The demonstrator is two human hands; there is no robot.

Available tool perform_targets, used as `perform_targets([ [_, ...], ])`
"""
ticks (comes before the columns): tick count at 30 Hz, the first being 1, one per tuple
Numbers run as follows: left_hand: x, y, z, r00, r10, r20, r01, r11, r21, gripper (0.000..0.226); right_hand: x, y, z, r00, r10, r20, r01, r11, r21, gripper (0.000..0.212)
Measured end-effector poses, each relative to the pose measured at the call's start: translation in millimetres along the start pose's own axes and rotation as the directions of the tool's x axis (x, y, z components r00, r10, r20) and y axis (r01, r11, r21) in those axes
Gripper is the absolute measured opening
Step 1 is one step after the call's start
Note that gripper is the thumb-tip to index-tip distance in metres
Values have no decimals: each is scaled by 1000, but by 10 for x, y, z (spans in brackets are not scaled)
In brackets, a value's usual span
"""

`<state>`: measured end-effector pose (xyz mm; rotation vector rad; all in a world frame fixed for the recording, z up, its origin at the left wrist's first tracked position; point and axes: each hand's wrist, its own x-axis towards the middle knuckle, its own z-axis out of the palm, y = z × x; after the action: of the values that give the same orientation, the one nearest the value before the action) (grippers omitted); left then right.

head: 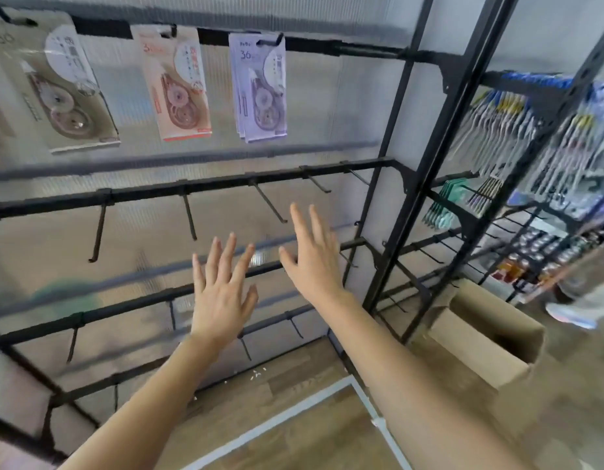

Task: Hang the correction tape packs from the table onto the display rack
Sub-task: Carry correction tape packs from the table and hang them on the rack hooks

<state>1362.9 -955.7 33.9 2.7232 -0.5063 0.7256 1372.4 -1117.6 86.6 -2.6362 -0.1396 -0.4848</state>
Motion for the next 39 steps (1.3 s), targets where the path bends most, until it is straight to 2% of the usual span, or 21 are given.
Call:
perform_targets([
  [3,-414,134,165,985,-79,156,85,996,-33,67,-516,207,112,996,65,67,-59,995,-86,69],
  [6,-853,262,303,953,-161,256,178,983,-44,68,-996,445,216,966,189,174,-161,973,-166,72],
  [11,-1493,595,414,899,-262,351,308,948,-81,68,-1717,777,305,891,319,322,-243,936,-256,76],
  [20,-2559,1579,645,848,-364,384,436,893,-116,67,-2933,1384,52,855,280,436,-175,948,-265,72],
  [26,-3210,2214,670,793,-392,467,486,869,-96,68,-3733,1636,-115,832,273,482,-158,951,-266,71],
  [32,-3787,2548,526,773,-375,511,480,873,-86,67,-4462,1614,-227,840,271,471,-190,959,-212,70],
  [39,-4601,2905,80,750,-387,537,507,858,-88,67,-5412,1393,-374,817,285,502,-234,959,-162,69],
])
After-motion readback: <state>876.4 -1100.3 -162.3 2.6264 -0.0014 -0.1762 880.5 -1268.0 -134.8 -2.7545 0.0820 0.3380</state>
